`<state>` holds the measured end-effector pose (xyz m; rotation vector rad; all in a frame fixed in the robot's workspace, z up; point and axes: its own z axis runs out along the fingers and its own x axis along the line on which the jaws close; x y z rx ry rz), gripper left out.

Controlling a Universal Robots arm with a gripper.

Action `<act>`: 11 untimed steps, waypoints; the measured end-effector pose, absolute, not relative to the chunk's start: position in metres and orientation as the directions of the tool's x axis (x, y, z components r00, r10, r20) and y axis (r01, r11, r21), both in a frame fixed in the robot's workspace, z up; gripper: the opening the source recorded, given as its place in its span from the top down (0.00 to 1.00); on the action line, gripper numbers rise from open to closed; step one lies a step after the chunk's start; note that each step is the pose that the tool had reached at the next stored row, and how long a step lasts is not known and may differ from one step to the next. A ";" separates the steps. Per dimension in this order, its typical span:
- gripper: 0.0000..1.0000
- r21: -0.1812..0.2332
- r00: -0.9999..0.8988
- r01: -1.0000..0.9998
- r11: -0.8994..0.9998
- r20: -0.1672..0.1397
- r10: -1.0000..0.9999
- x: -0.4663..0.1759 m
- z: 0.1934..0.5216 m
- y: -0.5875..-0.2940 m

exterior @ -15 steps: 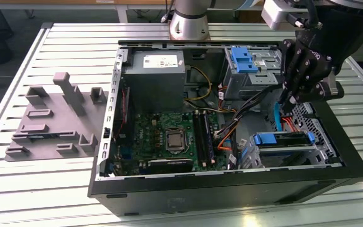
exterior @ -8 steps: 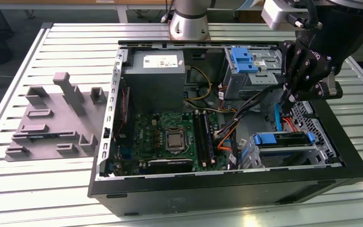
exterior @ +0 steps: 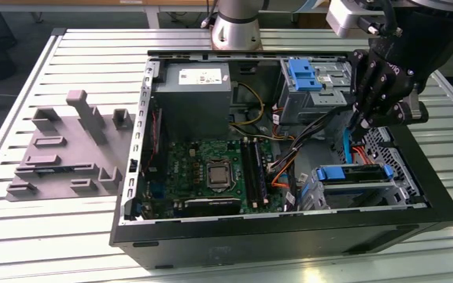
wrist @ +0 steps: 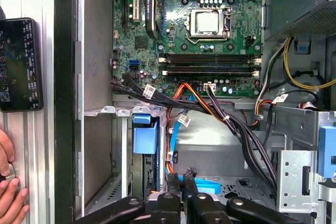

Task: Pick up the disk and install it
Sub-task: 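Insert the second disk wire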

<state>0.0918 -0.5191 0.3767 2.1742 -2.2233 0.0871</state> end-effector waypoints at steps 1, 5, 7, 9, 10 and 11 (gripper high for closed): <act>0.82 -0.019 -0.023 -1.000 0.022 0.061 -0.998 0.092 0.377 -0.519; 0.75 -0.019 -0.023 -1.000 0.022 0.067 -0.997 0.092 0.377 -0.519; 0.75 -0.019 -0.023 -1.000 0.021 0.073 -0.997 0.092 0.376 -0.519; 0.75 -0.019 -0.023 -1.000 0.021 0.081 -0.996 0.092 0.376 -0.519; 0.75 -0.019 -0.023 -1.000 0.021 0.088 -0.996 0.092 0.376 -0.519; 0.75 -0.019 -0.023 -1.000 0.021 0.094 -0.995 0.092 0.375 -0.519</act>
